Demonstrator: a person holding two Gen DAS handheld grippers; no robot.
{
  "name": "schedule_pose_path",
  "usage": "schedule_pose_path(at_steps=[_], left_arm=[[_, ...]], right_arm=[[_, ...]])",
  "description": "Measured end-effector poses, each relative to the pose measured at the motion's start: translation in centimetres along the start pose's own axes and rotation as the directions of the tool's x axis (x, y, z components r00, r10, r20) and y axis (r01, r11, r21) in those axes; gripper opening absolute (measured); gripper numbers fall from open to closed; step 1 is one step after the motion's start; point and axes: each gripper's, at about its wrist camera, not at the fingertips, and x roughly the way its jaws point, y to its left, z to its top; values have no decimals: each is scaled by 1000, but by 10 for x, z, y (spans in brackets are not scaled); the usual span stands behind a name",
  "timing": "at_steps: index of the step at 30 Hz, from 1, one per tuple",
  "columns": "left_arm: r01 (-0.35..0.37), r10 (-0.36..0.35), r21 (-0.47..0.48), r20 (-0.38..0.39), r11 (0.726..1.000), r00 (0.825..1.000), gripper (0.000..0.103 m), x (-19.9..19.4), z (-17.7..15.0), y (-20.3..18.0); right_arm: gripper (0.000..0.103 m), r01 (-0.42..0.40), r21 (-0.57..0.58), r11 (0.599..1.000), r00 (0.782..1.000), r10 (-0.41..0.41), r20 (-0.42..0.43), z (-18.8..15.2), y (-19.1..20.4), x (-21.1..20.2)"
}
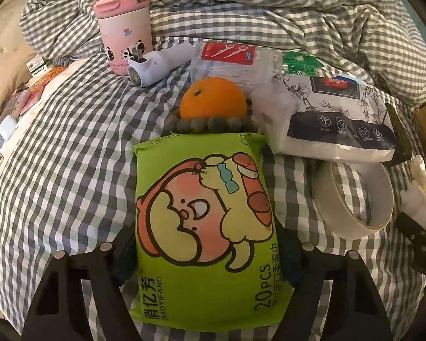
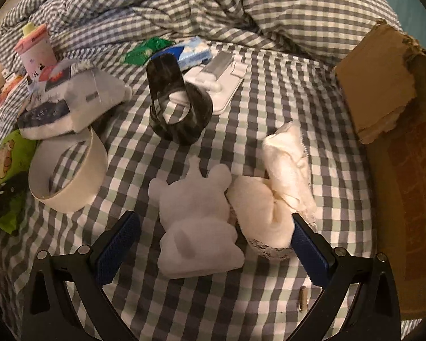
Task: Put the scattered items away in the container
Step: 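Grasp the green wipes pack with the left tool while the right tool grasps the white bear figurine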
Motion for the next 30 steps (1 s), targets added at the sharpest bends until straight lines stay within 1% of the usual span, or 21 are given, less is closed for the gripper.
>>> schedule_pose_path(at_steps=[5, 6, 7, 8, 10, 11, 12, 13, 15, 21, 30], left_arm=[[20, -21, -13, -16, 1000, 1000, 78, 0, 1, 4], [21, -21, -10, -17, 1000, 1000, 78, 0, 1, 4], [20, -20, -7, -20, 1000, 1000, 78, 0, 1, 3], [20, -20, -8, -21, 1000, 1000, 78, 0, 1, 4], [26, -26, -17, -23, 1000, 999, 77, -2, 0, 5], [29, -29, -21, -25, 999, 999, 77, -3, 0, 6], [32, -32, -24, -27, 999, 999, 77, -3, 0, 6], [34, -34, -26, -27, 999, 999, 77, -4, 0, 7], [34, -35, -26, -27, 999, 999, 77, -7, -1, 7], [32, -32, -35, -15, 999, 999, 77, -20, -4, 10], [26, -24, -32, 53, 999, 998, 77, -60, -3, 12]], right_arm=[[94, -14, -5, 1000, 1000, 14, -8, 0, 1, 3], [91, -15, -7, 1000, 1000, 14, -11, -1, 0, 3], [84, -13, -10, 1000, 1000, 13, -11, -1, 0, 3], [80, -9, -9, 1000, 1000, 9, -8, -2, 0, 3], [62, 1, -8, 1000, 1000, -1, -3, -2, 0, 1], [59, 2, -9, 1000, 1000, -2, -2, -2, 0, 0], [52, 4, -10, 1000, 1000, -4, 0, -2, 0, -2], [50, 8, -11, 1000, 1000, -8, 1, -2, 0, -3], [49, 1, -16, 1000, 1000, -1, -2, -1, 0, -3], [49, -24, -7, 1000, 999, 24, 25, -4, -2, -19], [49, -56, -10, 998, 994, 56, 93, -9, 0, -62]])
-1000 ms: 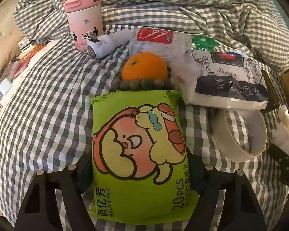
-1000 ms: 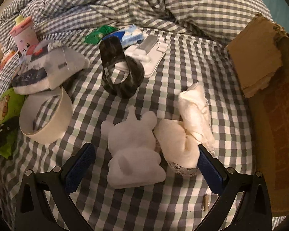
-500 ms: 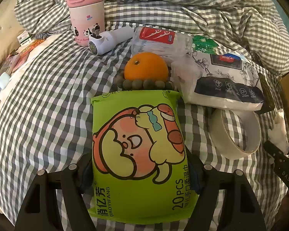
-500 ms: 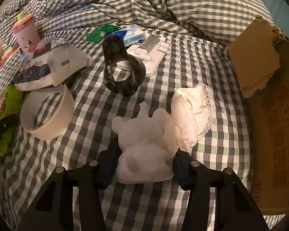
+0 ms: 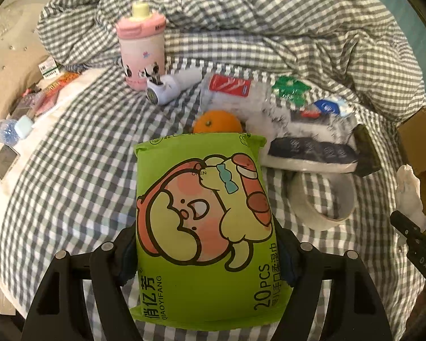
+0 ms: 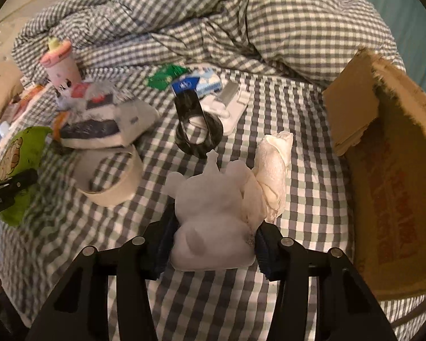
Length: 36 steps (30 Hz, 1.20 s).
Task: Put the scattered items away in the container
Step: 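Grasp the green wipes pack with the left tool while the right tool grasps the white bear figurine, then carry the wipes pack and bear figurine with both tools over the cardboard box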
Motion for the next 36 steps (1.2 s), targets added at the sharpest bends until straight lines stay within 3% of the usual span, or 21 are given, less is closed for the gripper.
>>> schedule_pose_path(at_steps=[22, 36], left_arm=[[17, -22, 25, 179, 1000, 984, 77, -113, -4, -16], [36, -56, 69, 308, 997, 950, 77, -194, -16, -32]], right_arm=[[49, -46, -37, 998, 976, 53, 213, -10, 2, -119], [49, -38, -57, 998, 932, 56, 359, -20, 0, -207]])
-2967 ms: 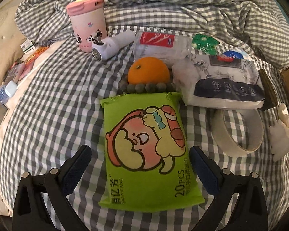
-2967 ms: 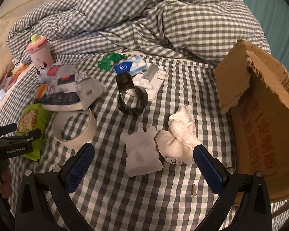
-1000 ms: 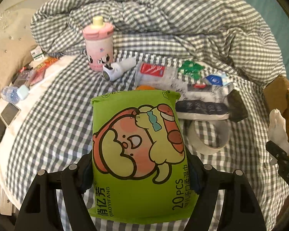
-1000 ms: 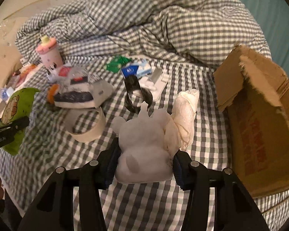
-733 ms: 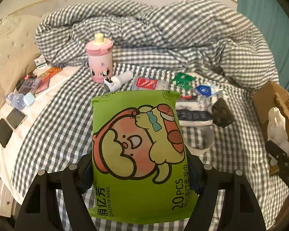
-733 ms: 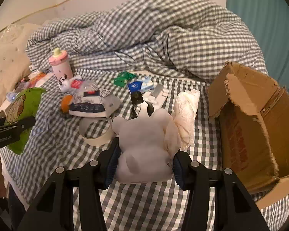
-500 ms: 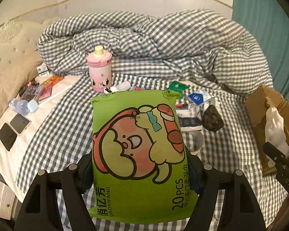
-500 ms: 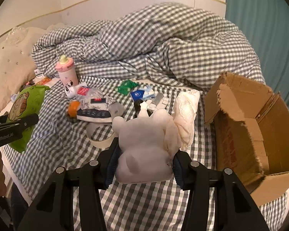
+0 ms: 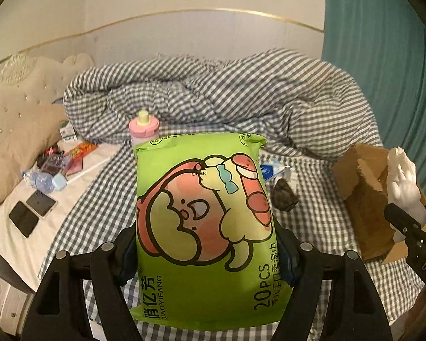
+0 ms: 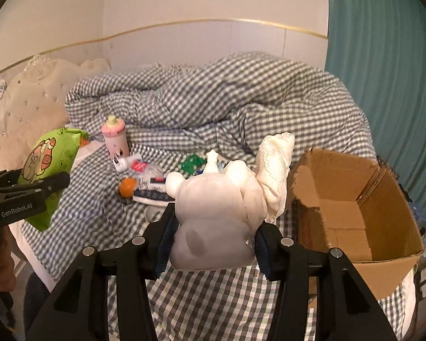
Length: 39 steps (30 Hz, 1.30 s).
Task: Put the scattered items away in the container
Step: 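Carry the wipes pack and bear figurine with both tools over the cardboard box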
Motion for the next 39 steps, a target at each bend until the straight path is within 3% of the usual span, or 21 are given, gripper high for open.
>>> schedule_pose_path(at_steps=[9, 16, 27, 39], left_arm=[[25, -28, 35, 86, 999, 996, 77, -47, 11, -21], [58, -64, 61, 100, 996, 993, 77, -61, 12, -43], [124, -141, 138, 124, 983, 982, 77, -76, 18, -98], [232, -262, 232, 105, 945, 959, 77, -65, 29, -184]], right_arm=[[49, 27, 0, 1000, 996, -27, 89, 9, -6, -52], [49, 56, 19, 998, 992, -58, 116, 7, -19, -76], [49, 143, 81, 986, 979, -153, 138, 2, -64, -104], [49, 263, 141, 954, 954, -279, 109, -9, -136, -123]])
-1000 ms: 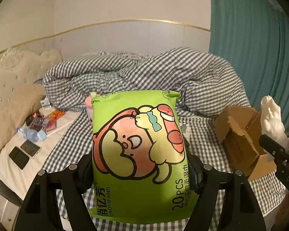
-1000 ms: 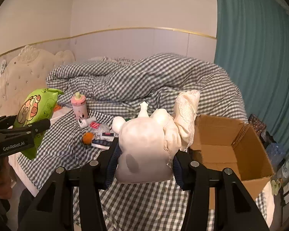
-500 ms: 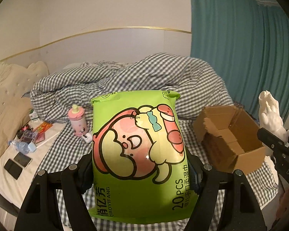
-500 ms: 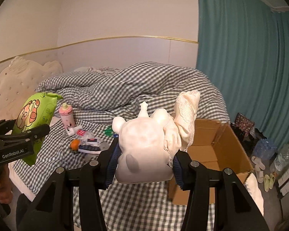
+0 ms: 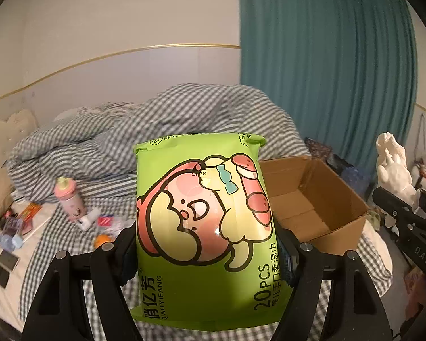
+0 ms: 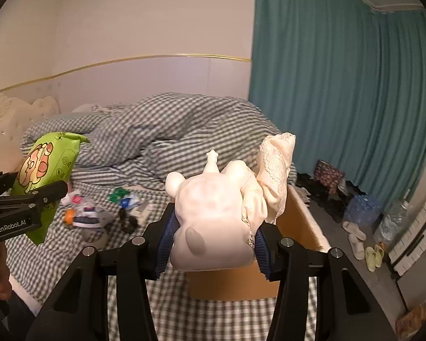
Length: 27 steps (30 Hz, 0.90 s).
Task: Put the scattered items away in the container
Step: 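Carry the wipes pack and bear figurine with both tools over the cardboard box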
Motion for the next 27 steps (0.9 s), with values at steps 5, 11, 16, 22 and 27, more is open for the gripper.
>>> schedule_pose_path(at_steps=[5, 11, 16, 22, 27], left_arm=[[56, -56, 27, -8, 998, 998, 77, 20, 10, -34], [113, -111, 66, -23, 991, 994, 77, 49, 21, -73], [150, -146, 98, -48, 984, 988, 77, 73, 26, -103], [208, -193, 121, -123, 971, 973, 77, 109, 18, -134], [239, -212, 146, -178, 960, 961, 77, 143, 12, -153]], right_arm=[[49, 47, 16, 999, 999, -46, -20, -2, -31, 7], [49, 86, 27, 996, 995, -85, -50, -1, -65, 28], [49, 96, 31, 995, 993, -94, -68, 0, -81, 50], [49, 105, 33, 994, 991, -102, -86, 2, -96, 77], [49, 106, 31, 994, 991, -103, -90, 5, -104, 93]])
